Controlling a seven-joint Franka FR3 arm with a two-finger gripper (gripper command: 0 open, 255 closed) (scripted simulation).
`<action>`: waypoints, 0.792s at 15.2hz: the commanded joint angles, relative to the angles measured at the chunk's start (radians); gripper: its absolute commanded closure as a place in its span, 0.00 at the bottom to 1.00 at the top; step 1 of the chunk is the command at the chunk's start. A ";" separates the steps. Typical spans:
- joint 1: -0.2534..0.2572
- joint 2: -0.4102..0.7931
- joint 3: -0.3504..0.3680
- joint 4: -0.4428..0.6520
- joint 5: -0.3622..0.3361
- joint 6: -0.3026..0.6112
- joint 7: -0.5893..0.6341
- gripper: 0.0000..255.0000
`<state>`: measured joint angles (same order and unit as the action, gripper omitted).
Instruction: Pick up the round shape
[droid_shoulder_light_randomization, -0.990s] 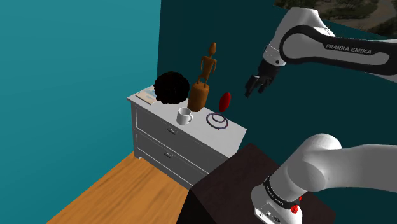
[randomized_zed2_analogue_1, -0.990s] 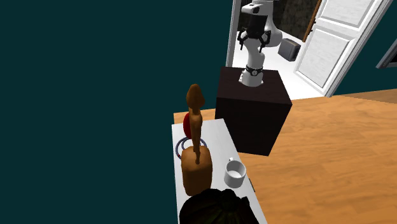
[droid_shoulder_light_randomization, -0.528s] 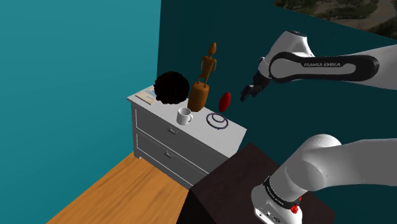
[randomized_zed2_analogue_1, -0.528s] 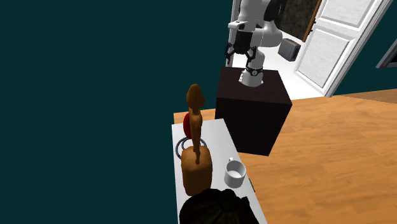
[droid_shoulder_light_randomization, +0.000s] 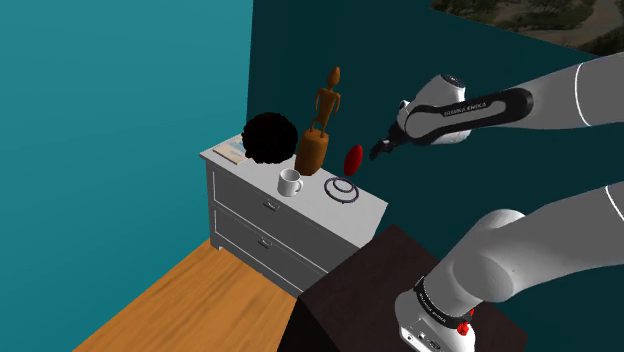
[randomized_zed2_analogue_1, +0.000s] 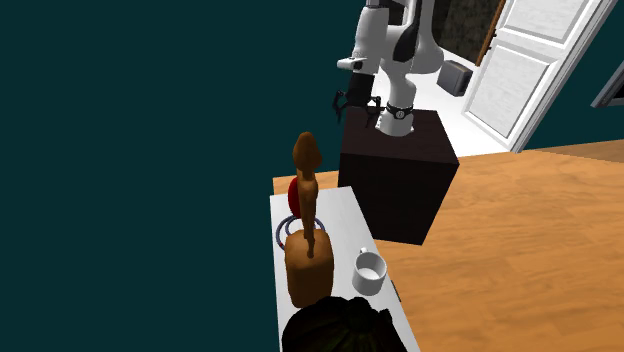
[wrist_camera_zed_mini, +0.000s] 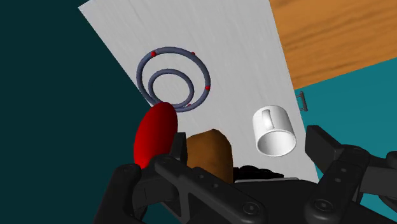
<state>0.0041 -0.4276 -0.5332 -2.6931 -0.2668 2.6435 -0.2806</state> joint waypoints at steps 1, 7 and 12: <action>0.062 0.108 -0.084 0.026 0.059 0.124 -0.082 0.00; 0.661 0.437 -0.609 0.186 0.931 0.302 -0.840 0.00; 0.320 0.748 -0.293 0.436 1.627 0.149 -1.423 0.00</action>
<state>0.3802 0.2680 -0.8751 -2.3027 1.2502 2.8168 -1.6031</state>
